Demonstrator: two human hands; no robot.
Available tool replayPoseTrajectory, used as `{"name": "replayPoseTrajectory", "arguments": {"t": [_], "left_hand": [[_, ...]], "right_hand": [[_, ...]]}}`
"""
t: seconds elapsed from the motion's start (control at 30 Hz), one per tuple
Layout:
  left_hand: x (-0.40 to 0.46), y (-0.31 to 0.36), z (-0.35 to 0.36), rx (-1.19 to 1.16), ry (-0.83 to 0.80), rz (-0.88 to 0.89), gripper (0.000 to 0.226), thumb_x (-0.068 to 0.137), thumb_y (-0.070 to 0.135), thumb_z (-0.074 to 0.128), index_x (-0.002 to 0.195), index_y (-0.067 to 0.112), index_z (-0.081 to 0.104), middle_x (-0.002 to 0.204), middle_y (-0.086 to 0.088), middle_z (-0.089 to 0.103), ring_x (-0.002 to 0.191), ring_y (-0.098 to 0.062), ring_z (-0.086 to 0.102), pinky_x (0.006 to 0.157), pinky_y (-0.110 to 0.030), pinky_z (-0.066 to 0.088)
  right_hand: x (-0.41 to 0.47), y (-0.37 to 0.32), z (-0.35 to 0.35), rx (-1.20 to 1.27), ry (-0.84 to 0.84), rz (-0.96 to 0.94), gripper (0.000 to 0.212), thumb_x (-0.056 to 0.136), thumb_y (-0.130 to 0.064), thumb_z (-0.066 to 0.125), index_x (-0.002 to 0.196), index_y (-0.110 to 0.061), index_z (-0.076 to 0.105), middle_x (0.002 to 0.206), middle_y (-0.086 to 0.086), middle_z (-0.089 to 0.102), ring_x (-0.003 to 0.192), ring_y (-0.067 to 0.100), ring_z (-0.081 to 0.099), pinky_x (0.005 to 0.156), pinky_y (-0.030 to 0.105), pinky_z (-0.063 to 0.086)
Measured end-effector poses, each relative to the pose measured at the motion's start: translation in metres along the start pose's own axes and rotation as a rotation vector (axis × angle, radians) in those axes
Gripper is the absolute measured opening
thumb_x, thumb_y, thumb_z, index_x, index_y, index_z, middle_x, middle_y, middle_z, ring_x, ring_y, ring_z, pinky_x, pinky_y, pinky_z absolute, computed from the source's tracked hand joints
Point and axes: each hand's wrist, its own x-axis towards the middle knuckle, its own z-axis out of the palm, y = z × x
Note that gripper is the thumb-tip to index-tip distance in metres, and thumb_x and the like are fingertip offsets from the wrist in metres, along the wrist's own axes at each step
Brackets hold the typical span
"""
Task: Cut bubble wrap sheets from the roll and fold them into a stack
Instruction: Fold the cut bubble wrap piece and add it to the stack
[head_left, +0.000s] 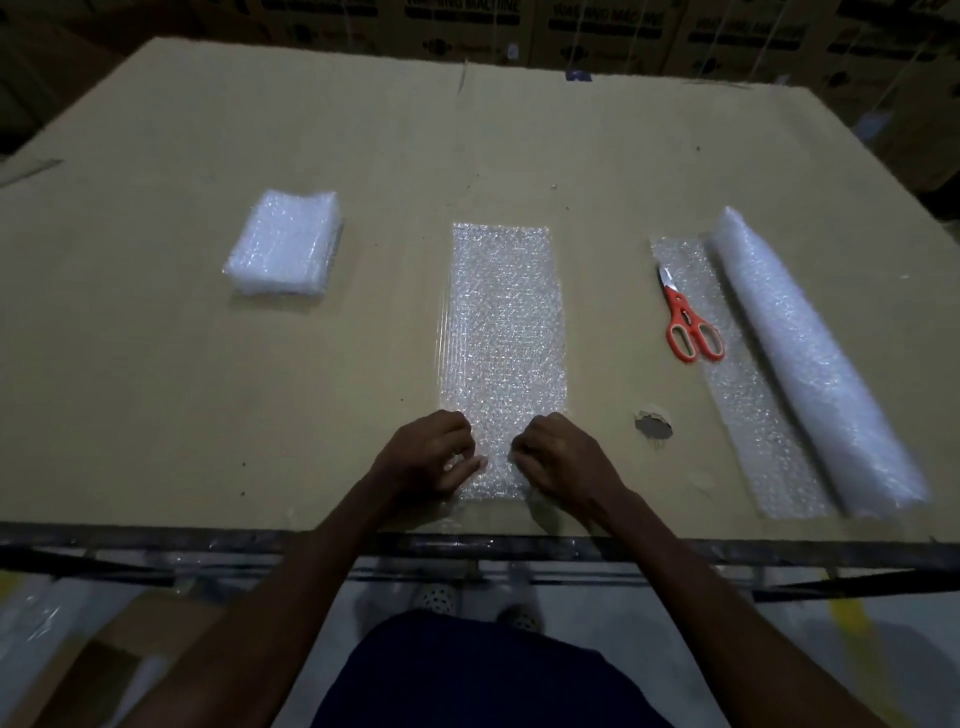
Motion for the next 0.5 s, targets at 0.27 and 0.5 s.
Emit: {"name": "replayPoseTrajectory", "arguments": {"t": [0.27, 0.5], "left_hand": [[-0.007, 0.002, -0.012, -0.017, -0.186, -0.024, 0.046, 0.086, 0.056, 0.068, 0.112, 0.018, 0.063, 0.120, 0.002, 0.059, 0.098, -0.017, 0.062, 0.069, -0.031, 0.053], [0.008, 0.009, -0.012, -0.001, -0.106, -0.172, 0.030, 0.095, 0.044, 0.053, 0.106, 0.019, 0.064, 0.101, 0.003, 0.069, 0.082, -0.023, 0.066, 0.064, -0.034, 0.051]], "right_hand": [[-0.001, -0.001, -0.003, 0.024, 0.007, 0.064, 0.011, 0.098, -0.019, 0.063, 0.099, -0.014, 0.072, 0.095, 0.003, 0.064, 0.087, 0.024, 0.057, 0.072, 0.038, 0.047], [-0.004, 0.005, -0.017, 0.049, -0.054, 0.053, 0.048, 0.087, -0.055, 0.071, 0.110, -0.013, 0.069, 0.104, 0.001, 0.069, 0.091, 0.019, 0.062, 0.073, 0.029, 0.049]]}}
